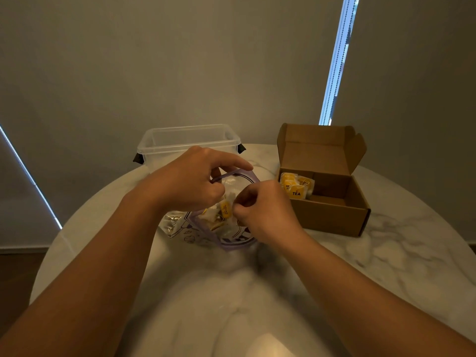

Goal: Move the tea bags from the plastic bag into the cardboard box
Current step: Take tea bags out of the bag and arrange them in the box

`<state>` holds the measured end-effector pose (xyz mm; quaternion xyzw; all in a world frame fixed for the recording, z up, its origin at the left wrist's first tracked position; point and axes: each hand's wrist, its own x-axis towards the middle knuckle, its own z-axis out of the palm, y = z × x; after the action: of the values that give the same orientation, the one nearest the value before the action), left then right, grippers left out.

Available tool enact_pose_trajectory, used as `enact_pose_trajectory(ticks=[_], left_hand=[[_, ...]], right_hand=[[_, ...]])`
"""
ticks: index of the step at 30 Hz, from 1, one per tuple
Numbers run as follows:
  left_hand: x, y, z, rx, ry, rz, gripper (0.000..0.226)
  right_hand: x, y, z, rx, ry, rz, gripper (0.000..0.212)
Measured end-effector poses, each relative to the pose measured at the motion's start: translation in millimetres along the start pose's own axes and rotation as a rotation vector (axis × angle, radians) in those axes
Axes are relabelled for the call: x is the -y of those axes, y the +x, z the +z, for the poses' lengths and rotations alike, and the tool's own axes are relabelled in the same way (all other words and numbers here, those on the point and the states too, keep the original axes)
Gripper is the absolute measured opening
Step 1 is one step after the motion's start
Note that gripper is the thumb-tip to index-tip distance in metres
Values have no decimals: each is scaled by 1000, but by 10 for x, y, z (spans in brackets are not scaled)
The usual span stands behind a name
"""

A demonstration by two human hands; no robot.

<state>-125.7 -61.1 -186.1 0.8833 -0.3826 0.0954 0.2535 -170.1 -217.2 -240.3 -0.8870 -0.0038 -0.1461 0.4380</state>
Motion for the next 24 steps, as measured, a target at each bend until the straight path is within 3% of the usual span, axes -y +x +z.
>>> enact_pose_trajectory(ticks=[5,11,14,20,24], left_hand=[[-7,-4,-3,-7,10,-9,63],[-14,1,-3,-3,18,-8,61],[-23,4,1,2,21,-1,60],[-32,7,15,6,21,-4,61],[-22,9,26,1,34,-1,62]], right_hand=[[6,-72,-139,33,266,88,5],[-72,-80,-261,-2,231,64,13],[-80,-84,-271,58,231,63,14],[-154,-72,-222,91,-175,-90,22],[-149,-82,-235,73,-239,-138,36]])
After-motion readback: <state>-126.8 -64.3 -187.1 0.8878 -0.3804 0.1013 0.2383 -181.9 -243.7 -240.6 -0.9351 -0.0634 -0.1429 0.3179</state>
